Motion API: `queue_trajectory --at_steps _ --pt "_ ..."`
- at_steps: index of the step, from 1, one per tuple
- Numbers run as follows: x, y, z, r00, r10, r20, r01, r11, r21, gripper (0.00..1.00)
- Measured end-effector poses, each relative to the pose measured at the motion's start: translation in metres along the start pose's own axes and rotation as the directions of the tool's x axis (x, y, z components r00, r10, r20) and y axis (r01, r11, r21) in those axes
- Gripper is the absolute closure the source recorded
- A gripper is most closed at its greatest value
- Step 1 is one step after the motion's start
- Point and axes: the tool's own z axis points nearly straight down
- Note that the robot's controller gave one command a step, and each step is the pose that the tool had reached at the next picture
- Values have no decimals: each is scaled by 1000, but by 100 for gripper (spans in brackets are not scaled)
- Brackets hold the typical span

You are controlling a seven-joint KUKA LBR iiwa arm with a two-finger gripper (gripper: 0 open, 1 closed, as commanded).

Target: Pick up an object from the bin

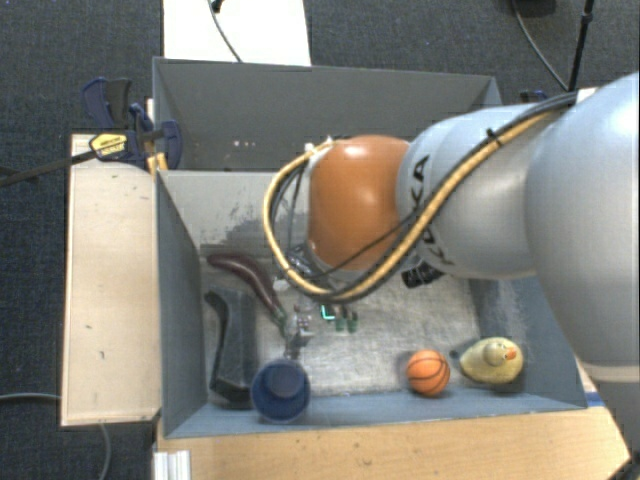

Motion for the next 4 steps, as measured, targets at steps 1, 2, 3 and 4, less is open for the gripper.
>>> queue_trajectory --at_steps 1,2,3,4 --pt "0 0 -2 1000 4 0 -4 1000 0 0" --pt "-1 0 -2 1000 4 0 -4 1000 0 0" --pt "-4 -9 61 966 -257 17 257 966 -1 100" --pt "-4 -9 61 966 -257 17 257 966 0 100"
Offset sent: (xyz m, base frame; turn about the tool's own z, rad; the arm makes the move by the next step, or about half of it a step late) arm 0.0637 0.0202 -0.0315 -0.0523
